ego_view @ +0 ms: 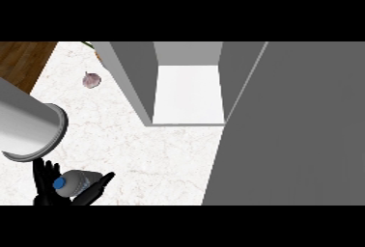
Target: Pick up the bottled water, place it into the cabinet and close the cabinet
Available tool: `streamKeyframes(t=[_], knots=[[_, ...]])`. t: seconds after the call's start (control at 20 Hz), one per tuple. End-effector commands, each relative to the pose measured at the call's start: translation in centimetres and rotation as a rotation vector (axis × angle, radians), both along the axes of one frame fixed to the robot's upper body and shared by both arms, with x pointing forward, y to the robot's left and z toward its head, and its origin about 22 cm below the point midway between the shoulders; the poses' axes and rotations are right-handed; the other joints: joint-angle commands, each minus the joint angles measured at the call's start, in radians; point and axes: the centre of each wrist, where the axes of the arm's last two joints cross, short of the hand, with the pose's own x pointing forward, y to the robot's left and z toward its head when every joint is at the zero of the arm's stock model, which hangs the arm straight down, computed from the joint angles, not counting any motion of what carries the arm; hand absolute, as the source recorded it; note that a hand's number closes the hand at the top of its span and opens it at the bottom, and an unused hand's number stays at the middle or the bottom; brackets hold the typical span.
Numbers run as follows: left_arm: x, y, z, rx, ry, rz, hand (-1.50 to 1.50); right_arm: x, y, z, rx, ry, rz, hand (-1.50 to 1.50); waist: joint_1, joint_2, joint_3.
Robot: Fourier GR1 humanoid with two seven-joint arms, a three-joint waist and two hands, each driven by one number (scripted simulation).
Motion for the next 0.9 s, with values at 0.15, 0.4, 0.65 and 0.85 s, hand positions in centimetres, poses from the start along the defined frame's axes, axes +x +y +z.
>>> streamKeyframes(t=[0.15, 0.4, 0.65, 0.85], knots=[[-0.8, 0.2, -3.6, -0.007, 0.016, 0.021, -1.5, -2.4, -1.4, 2.2, -0.024, -0.074, -0.034, -1.5, -0.002, -0.001, 0.001], [-1.0, -0.6, -4.0, -0.007, 0.014, 0.037, -1.5, -2.1, -0.4, 2.1, -0.029, -0.077, -0.038, -1.5, 0.001, -0.001, 0.0], [-0.8, 0.2, -5.5, -0.023, 0.0, 0.064, -1.5, -1.2, -0.3, 2.2, -0.018, -0.08, -0.044, -1.5, 0.004, 0.001, 0.0], [-0.9, 0.3, -7.3, -0.031, -0.047, 0.03, -1.5, -1.8, -0.4, 2.4, -0.027, -0.084, -0.03, -1.5, -0.001, 0.0, 0.0]])
